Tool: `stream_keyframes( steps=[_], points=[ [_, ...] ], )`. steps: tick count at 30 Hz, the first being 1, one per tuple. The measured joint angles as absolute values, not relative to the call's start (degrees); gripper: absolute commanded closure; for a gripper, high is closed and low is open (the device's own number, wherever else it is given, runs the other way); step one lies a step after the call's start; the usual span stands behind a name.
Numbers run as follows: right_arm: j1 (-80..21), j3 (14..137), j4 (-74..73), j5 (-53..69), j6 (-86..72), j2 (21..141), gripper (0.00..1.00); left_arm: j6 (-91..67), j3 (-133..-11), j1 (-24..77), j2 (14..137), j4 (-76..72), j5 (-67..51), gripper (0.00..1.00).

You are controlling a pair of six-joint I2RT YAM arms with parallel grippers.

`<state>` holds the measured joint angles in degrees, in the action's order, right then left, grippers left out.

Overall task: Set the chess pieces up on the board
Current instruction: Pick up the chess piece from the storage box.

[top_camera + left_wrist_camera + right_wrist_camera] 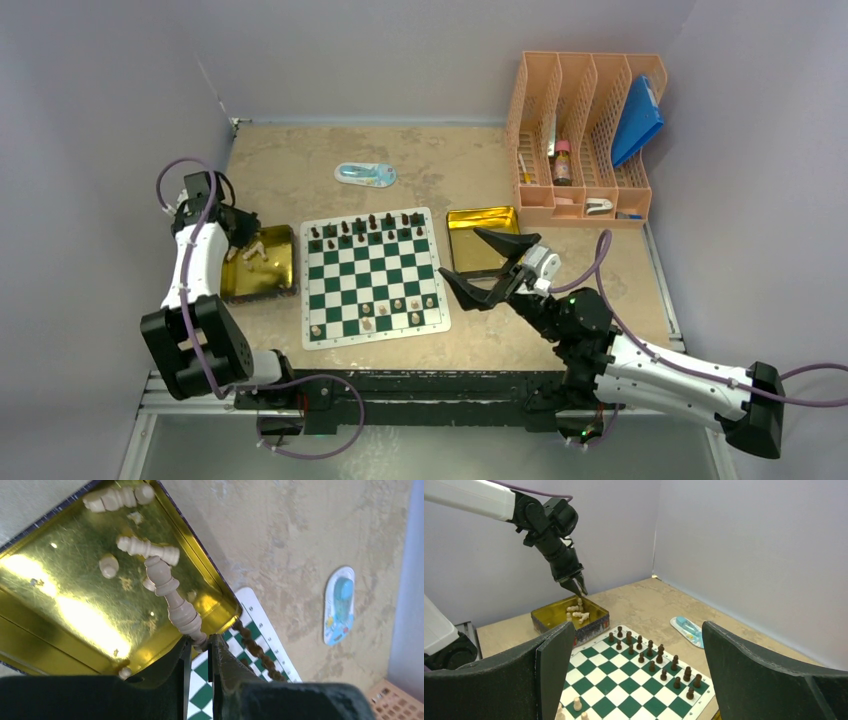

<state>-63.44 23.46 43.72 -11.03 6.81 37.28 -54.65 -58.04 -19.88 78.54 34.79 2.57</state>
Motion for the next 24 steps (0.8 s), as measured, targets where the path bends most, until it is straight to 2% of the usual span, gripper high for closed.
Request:
stream_keyframes(
  steps=[7, 16, 24],
  points=[
    [-63.44, 23.46, 44.16, -13.13, 3.36, 37.08, 0.01, -53.52, -58.06, -19.88, 72.71, 35.99, -3.22, 0.92],
    [-63.13, 23.90, 43.09, -16.53, -5.54, 39.38, 0.01, -44.16, -57.60, -18.06, 67.35, 30.57, -12.64, 0.91],
    [-58.78, 35.88, 32.71, -14.44, -12.10, 48.23, 0.01, -34.79, -55.72, -9.39, 65.87, 19.77, -23.86, 0.93]
  ],
)
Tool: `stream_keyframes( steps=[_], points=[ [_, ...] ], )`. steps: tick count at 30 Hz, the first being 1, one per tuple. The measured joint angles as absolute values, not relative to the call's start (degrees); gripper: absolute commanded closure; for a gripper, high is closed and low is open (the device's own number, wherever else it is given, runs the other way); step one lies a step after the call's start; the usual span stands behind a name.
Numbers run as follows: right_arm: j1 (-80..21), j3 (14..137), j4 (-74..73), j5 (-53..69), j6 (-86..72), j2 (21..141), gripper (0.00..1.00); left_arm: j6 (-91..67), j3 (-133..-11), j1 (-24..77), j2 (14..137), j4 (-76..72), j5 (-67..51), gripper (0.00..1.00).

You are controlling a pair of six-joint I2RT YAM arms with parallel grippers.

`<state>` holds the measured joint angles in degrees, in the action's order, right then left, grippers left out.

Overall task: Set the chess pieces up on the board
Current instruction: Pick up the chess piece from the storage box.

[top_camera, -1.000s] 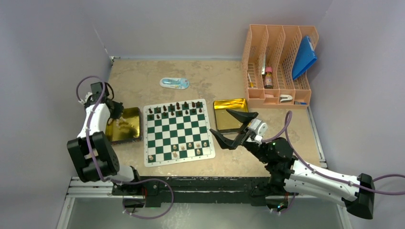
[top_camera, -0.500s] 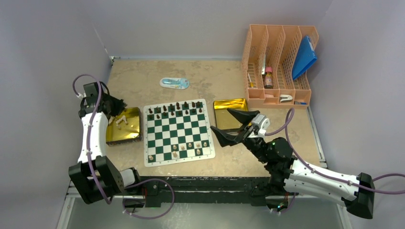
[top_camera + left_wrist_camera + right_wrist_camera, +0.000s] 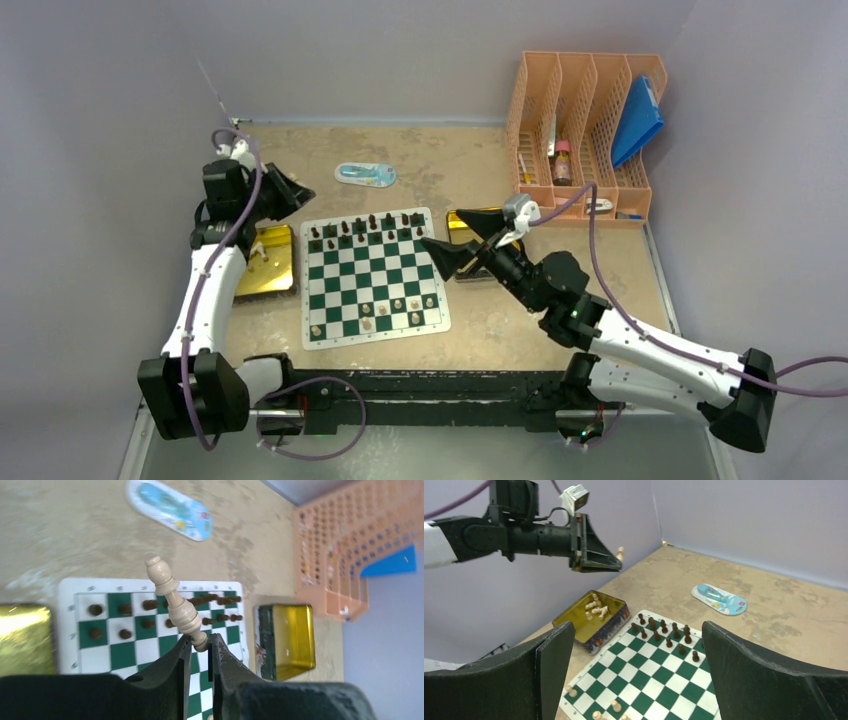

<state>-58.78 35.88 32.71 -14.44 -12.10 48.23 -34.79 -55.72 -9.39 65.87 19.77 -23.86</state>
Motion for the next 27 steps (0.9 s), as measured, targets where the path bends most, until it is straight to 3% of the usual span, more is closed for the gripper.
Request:
stream_keyframes(
  steps=[7, 13, 19, 27],
  points=[
    [-50.26, 46.15, 26.46, -5.17, -14.59, 57.23, 0.04, -25.54, -53.01, -0.89, 64.90, 9.47, -31.75, 0.96],
    [-43.27, 57.10, 18.33, 4.80, -15.46, 65.32, 0.22, -13.69, -47.53, 8.91, 60.99, 3.11, -37.50, 0.96],
    [-41.34, 66.98, 10.66, 13.34, -15.88, 69.87, 0.48, -1.13, -44.97, 15.57, 56.90, 1.76, -40.97, 0.98],
    [-40.73, 72.51, 1.67, 23.55, -18.68, 74.72, 0.54, 11.73, -42.33, 20.10, 54.92, 1.37, -47.37, 0.99]
  ],
)
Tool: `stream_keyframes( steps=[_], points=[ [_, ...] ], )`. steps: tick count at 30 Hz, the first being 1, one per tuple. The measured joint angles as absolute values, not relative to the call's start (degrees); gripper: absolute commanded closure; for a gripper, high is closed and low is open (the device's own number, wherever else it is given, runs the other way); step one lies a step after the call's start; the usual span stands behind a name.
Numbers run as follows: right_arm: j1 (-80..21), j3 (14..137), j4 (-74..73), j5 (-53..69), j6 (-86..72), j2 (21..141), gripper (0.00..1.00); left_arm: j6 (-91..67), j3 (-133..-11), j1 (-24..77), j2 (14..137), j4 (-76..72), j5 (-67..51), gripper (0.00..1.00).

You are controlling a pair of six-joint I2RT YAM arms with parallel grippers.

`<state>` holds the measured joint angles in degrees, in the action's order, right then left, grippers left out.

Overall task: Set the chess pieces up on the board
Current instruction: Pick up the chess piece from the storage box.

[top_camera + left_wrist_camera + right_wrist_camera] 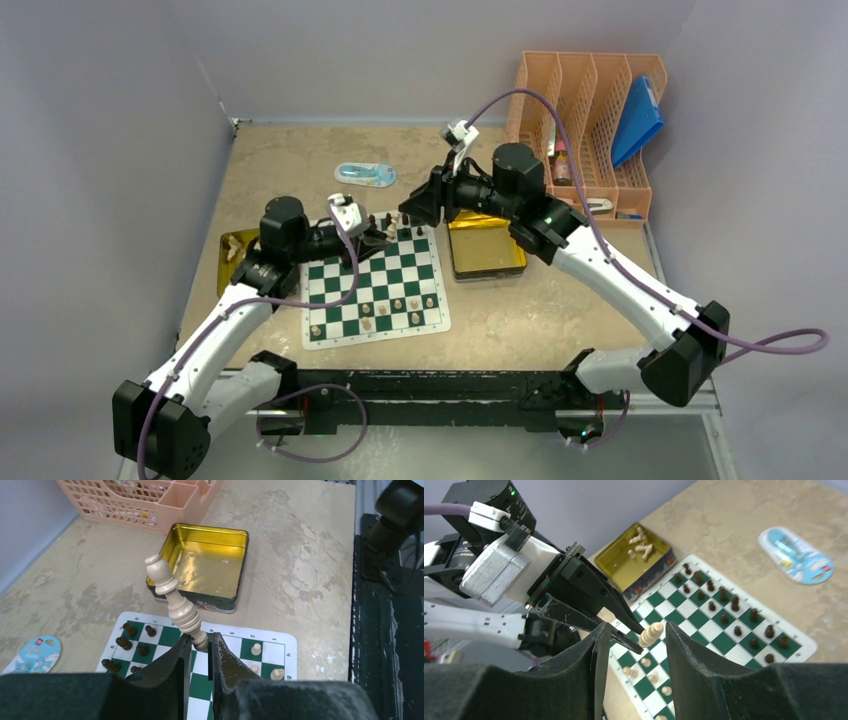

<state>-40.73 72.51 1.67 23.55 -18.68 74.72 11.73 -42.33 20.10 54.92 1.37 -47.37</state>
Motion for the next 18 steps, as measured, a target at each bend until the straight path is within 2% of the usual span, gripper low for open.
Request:
stream_keyframes(
  steps=[11, 18],
  points=[
    [-40.36, 76.86, -7.25, 28.77, -20.34, 81.08, 0.55, 19.84, -40.05, 20.45, 53.78, 2.33, -51.96, 1.00],
    [-40.36, 76.93, -7.99, 30.33, -20.58, 83.22, 0.60, 20.84, -39.35, 20.45, 53.47, 2.50, -52.40, 1.00]
  ],
)
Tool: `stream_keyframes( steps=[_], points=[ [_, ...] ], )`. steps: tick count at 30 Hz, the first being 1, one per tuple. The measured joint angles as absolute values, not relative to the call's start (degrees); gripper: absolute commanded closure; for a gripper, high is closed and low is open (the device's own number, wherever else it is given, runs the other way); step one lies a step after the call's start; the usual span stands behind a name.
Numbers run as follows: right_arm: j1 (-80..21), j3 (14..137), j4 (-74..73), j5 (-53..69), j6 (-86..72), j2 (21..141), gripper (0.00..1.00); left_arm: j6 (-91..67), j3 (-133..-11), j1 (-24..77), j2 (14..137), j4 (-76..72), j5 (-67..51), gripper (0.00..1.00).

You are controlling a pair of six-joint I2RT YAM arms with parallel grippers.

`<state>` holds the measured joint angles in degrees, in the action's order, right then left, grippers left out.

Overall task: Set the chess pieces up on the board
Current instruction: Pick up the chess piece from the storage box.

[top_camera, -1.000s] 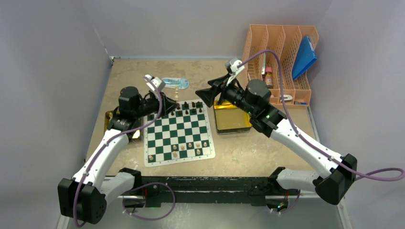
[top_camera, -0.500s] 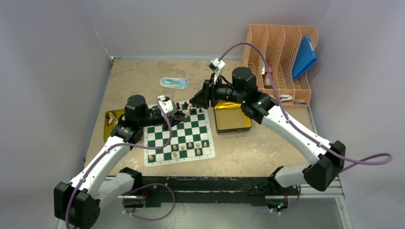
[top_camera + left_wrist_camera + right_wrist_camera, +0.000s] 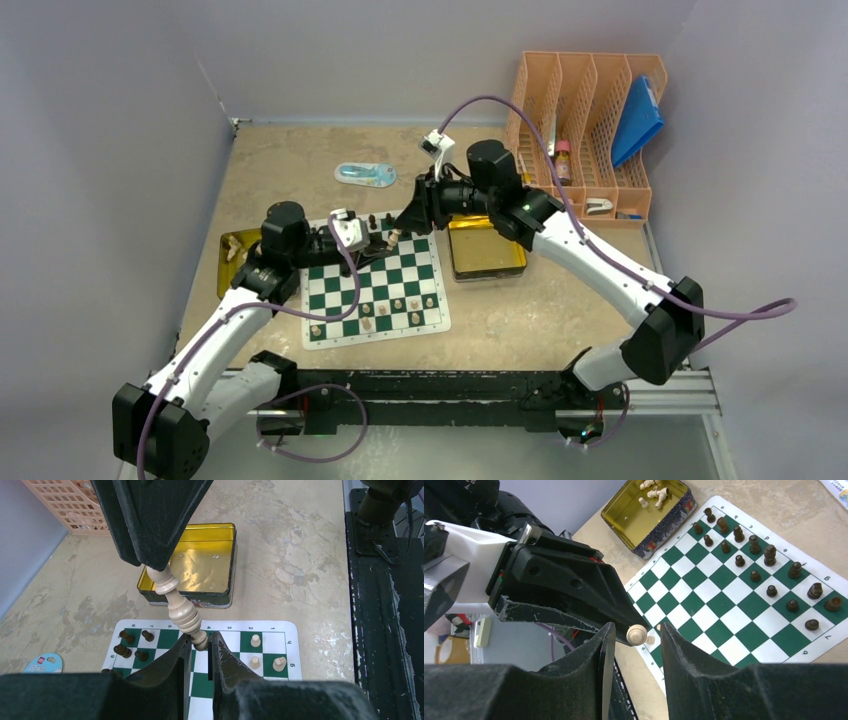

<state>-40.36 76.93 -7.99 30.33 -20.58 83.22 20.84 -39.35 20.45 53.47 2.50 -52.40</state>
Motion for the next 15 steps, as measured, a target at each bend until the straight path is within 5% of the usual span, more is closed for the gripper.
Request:
stream_keyframes(
  steps=[15],
  points=[
    [-40.36, 76.55, -9.06, 32.80, -20.36, 85.08, 0.82, 20.69, -38.48, 20.45, 53.34, 2.22, -52.01, 1.00]
  ],
)
